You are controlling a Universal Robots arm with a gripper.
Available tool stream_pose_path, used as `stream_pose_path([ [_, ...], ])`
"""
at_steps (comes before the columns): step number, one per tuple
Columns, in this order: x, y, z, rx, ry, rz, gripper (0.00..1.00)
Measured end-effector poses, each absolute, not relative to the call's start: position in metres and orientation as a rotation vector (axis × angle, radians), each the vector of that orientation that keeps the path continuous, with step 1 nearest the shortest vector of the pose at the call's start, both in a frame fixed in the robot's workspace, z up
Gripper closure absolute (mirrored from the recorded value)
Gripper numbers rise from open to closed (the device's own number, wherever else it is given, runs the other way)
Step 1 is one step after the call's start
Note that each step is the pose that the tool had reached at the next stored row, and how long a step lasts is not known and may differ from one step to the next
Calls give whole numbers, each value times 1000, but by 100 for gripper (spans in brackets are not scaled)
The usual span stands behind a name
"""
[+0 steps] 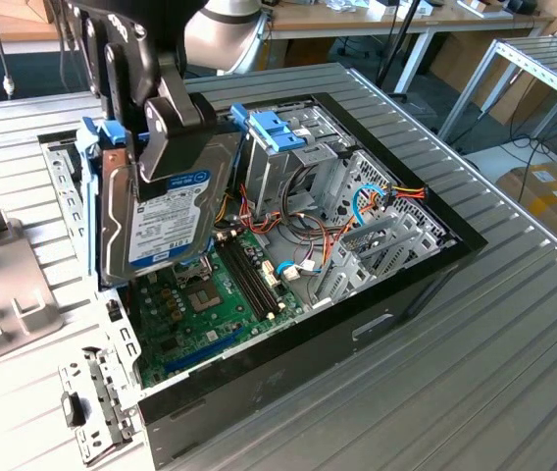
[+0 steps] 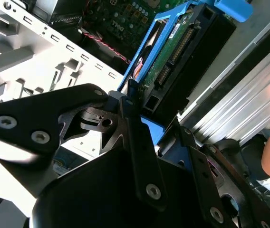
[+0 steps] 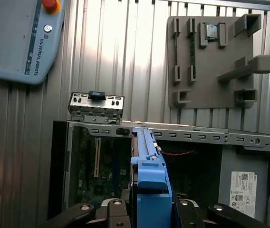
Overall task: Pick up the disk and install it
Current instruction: 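Pick up the disk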
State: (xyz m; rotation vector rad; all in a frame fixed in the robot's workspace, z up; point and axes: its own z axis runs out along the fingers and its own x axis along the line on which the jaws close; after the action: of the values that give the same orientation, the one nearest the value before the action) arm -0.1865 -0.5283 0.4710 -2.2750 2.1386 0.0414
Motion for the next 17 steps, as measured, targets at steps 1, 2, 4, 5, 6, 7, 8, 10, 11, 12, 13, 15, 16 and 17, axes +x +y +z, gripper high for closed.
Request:
stream_pose_path([
  [1,-186,-529,471,-2275,2139,41,63],
  [2,-185,-529,471,-2275,2139,41,63],
  [4,-182,-531,471,-2275,2139,41,63],
  [5,-180,-532,471,-2275,2139,41,63],
  [6,-178,-533,471,-2275,2139,41,63],
  [7,-177,-533,471,-2275,2139,41,63],
  [8,-176,-534,471,-2275,2139,41,63],
  [10,-174,-535,471,-2275,2139,41,63],
  [11,-173,-535,471,-2275,2139,41,63],
  [12,-171,-536,471,-2275,2139,41,63],
  [13,-170,-536,471,-2275,2139,41,63],
  [15,-169,-537,470,-2275,2139,41,63],
  [16,-168,-538,470,-2275,2139,41,63],
  [17,-167,-538,470,-2275,2139,41,63],
])
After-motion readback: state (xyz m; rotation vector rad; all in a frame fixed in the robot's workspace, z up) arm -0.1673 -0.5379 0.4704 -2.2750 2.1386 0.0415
